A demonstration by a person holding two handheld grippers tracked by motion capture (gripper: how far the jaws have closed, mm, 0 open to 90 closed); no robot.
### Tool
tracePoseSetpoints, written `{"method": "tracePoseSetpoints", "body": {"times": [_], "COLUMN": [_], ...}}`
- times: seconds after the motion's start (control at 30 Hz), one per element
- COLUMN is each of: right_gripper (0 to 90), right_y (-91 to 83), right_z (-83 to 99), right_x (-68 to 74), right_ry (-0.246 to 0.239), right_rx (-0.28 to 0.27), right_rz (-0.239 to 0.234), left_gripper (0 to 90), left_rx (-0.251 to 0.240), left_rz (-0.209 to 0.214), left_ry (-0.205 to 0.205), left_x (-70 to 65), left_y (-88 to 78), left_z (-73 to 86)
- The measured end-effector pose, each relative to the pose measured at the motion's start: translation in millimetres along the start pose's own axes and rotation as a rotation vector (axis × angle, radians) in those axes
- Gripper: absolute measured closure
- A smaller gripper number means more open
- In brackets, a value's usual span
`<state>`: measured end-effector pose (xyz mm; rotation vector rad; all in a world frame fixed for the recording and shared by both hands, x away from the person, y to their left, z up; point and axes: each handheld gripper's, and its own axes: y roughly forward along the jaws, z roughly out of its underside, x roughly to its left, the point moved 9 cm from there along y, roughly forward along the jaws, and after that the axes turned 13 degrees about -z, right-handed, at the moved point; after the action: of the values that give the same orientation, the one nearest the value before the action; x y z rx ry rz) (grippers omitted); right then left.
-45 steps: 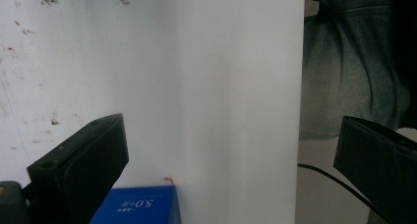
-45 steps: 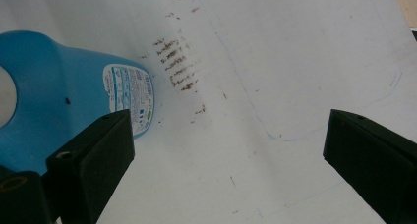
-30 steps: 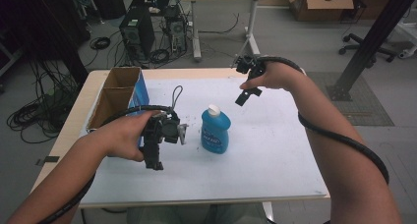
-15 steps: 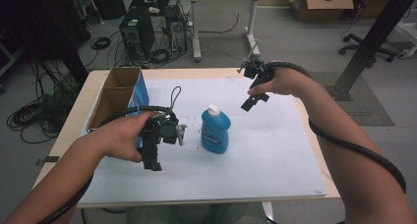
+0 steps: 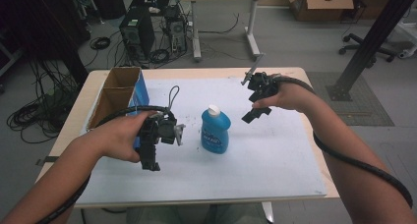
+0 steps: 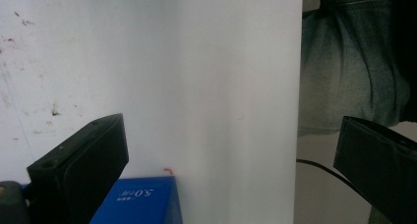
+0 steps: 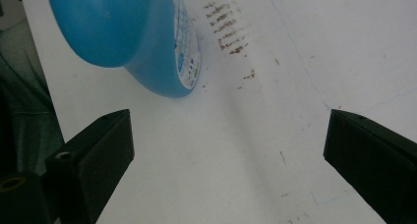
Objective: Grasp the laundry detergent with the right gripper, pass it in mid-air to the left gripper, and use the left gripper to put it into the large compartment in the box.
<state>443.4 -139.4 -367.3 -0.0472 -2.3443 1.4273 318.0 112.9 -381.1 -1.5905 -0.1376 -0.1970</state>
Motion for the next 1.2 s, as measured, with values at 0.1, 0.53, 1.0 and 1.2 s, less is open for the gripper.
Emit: {"method": "tracePoseSetpoints", "body": {"times": [0.1, 0.53, 1.0, 1.2], "right_gripper": [4.9, 4.7, 3.7, 3.3], "right_y": [4.1, 21.2, 36.6, 45.5], "right_z": [2.7, 12.3, 16.6, 19.9], "right_x": [4.8, 20.1, 34.4, 37.1], "right_ry": [-0.013, -0.042, -0.071, -0.068], "right_rx": [-0.013, -0.127, -0.274, -0.306], "right_rz": [-0.007, -0.030, -0.047, -0.055], "left_gripper": [0.2, 0.2, 0.2, 0.2], "left_rx": [0.001, 0.008, 0.004, -0.004], "left_rz": [0.001, 0.000, -0.007, -0.010], "left_ry": [0.005, 0.011, 0.014, 0.016], "left_x": [-1.2, -4.3, -6.3, -7.3], "left_y": [0.3, 1.9, -0.9, -3.0], "left_z": [-1.3, -3.7, -5.0, -6.8]}}
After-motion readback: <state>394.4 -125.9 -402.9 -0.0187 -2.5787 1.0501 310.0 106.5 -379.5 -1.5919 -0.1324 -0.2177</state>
